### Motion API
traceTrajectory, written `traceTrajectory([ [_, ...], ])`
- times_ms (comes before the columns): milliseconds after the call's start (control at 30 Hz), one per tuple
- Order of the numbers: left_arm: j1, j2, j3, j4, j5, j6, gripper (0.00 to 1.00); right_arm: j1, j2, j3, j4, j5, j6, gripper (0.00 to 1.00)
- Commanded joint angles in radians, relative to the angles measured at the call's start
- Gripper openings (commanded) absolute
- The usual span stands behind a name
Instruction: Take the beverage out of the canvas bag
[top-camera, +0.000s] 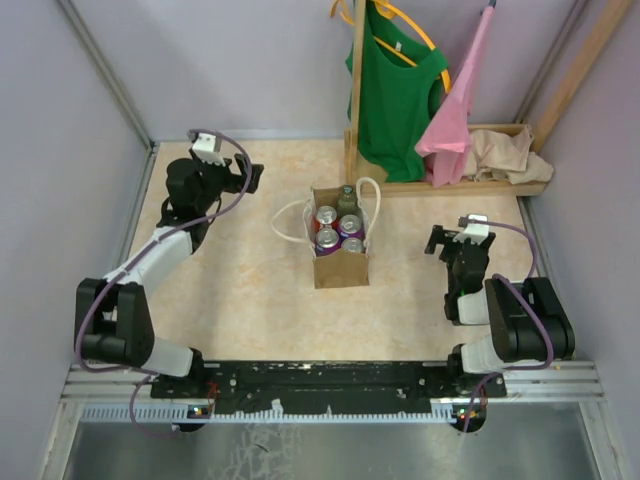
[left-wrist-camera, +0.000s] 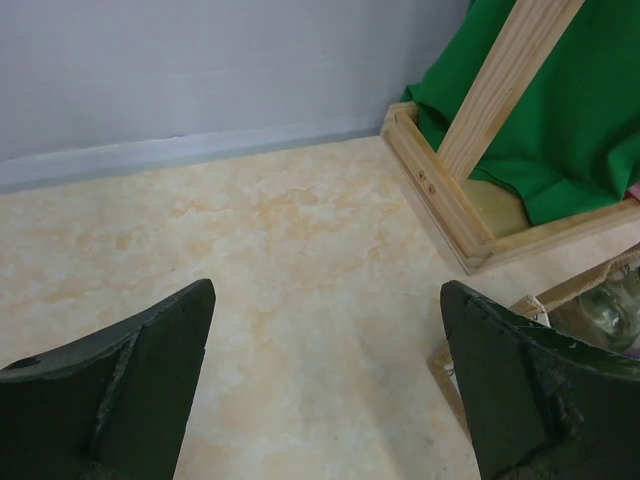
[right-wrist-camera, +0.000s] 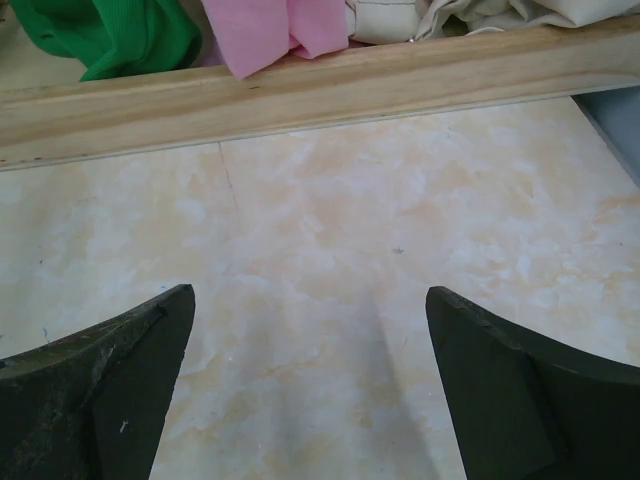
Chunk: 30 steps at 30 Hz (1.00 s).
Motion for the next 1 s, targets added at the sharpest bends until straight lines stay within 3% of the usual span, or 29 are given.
traceTrajectory([
  [0, -0.010, -0.066, -0.022, -0.038, -0.021, 0.007, 1.00, -0.002, -0.001, 0.022, 0.050, 0.002, 0.001, 0.99],
  [233, -0.016, -0.178, -0.060, -0.088, -0.157, 0.051, 1.00, -0.002, -0.001, 0.022, 0.050, 0.002, 0.000, 0.99],
  [367, -0.010, -0.236, -0.119, -0.006, -0.164, 0.072, 1.00, -0.002, -0.001, 0.022, 0.050, 0.002, 0.001, 0.99],
  [567, -0.001, -0.210, -0.062, -0.021, -0.193, 0.124, 1.00, -0.002, -0.001, 0.022, 0.050, 0.002, 0.002, 0.99],
  [733, 0.000, -0.216, -0.090, 0.094, -0.134, 0.126, 1.00, -0.002, -0.001, 0.021, 0.050, 0.002, 0.001, 0.99],
  [800, 0.012, -0.209, -0.070, 0.087, -0.135, 0.071, 1.00, -0.002, -0.001, 0.022, 0.050, 0.002, 0.000, 0.99],
  [967, 0.073, -0.156, 0.000, 0.048, 0.020, 0.000, 1.00, -0.002, -0.001, 0.022, 0.050, 0.001, 0.001, 0.99],
])
